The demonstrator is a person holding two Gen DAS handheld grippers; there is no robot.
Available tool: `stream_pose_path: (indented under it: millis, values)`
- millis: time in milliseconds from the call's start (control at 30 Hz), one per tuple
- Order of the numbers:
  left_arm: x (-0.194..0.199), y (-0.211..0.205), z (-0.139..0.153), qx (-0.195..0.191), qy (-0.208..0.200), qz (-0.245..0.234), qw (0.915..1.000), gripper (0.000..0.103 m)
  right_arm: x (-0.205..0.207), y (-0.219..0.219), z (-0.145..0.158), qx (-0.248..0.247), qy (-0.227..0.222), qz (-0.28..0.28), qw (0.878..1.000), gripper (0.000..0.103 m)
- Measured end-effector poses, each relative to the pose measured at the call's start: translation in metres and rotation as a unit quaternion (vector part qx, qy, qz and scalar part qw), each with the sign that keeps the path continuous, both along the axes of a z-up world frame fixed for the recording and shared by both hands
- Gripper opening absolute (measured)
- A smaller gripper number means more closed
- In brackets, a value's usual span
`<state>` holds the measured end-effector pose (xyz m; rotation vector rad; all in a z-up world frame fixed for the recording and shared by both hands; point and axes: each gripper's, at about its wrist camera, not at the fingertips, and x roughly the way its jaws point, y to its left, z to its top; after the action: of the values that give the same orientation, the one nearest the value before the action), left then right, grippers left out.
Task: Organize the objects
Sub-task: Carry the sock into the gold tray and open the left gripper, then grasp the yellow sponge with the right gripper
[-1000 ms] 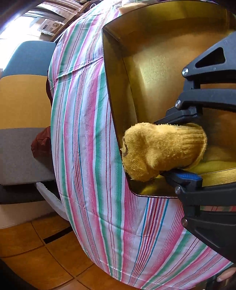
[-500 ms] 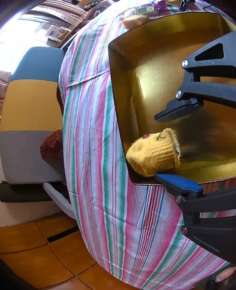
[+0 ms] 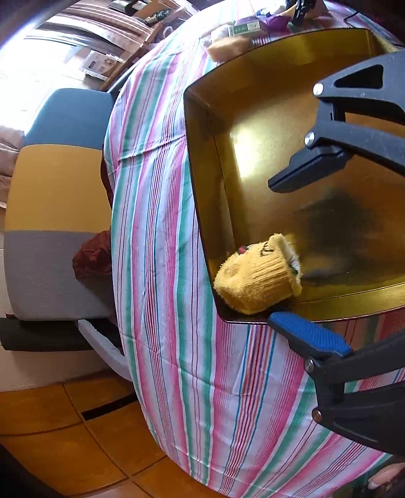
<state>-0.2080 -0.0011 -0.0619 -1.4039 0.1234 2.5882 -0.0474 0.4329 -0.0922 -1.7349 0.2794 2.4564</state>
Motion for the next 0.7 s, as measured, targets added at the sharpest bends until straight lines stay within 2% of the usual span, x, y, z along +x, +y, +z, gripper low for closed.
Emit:
stream_pose_path:
  millis: [33, 100, 167, 367, 467, 567, 667, 700]
  values:
    - [0.0, -0.001, 0.0, 0.003, -0.002, -0.001, 1.0, 0.083, 0.002, 0.005, 0.0, -0.009, 0.005, -0.006, 1.0, 0.063]
    - [0.001, -0.003, -0.001, -0.001, -0.005, -0.002, 1.0, 0.083, 0.005, 0.009, 0.003, -0.026, 0.013, -0.011, 1.0, 0.083]
    - [0.004, -0.006, 0.0, -0.004, -0.004, 0.0, 1.0, 0.083, 0.009, 0.004, 0.004, -0.027, 0.008, -0.003, 1.0, 0.09]
    - [0.03, -0.022, 0.013, -0.007, 0.013, 0.002, 0.9999, 0.083, 0.009, 0.004, 0.0, -0.002, -0.01, -0.005, 1.0, 0.09]
    - [0.044, -0.029, 0.014, -0.001, 0.011, 0.006, 0.9999, 0.083, 0.009, 0.005, 0.0, 0.001, -0.011, -0.008, 1.0, 0.088]
    - [0.067, -0.032, 0.016, 0.013, 0.011, 0.011, 0.9998, 0.083, 0.008, 0.0, 0.0, 0.002, -0.009, 0.003, 1.0, 0.079]
    - [0.095, -0.027, 0.02, 0.031, 0.009, -0.002, 0.9995, 0.083, 0.008, -0.009, 0.004, 0.007, 0.001, 0.025, 1.0, 0.055]
    - [0.102, -0.025, 0.02, 0.035, 0.01, -0.006, 0.9993, 0.083, 0.009, -0.011, 0.006, 0.01, 0.003, 0.03, 1.0, 0.053]
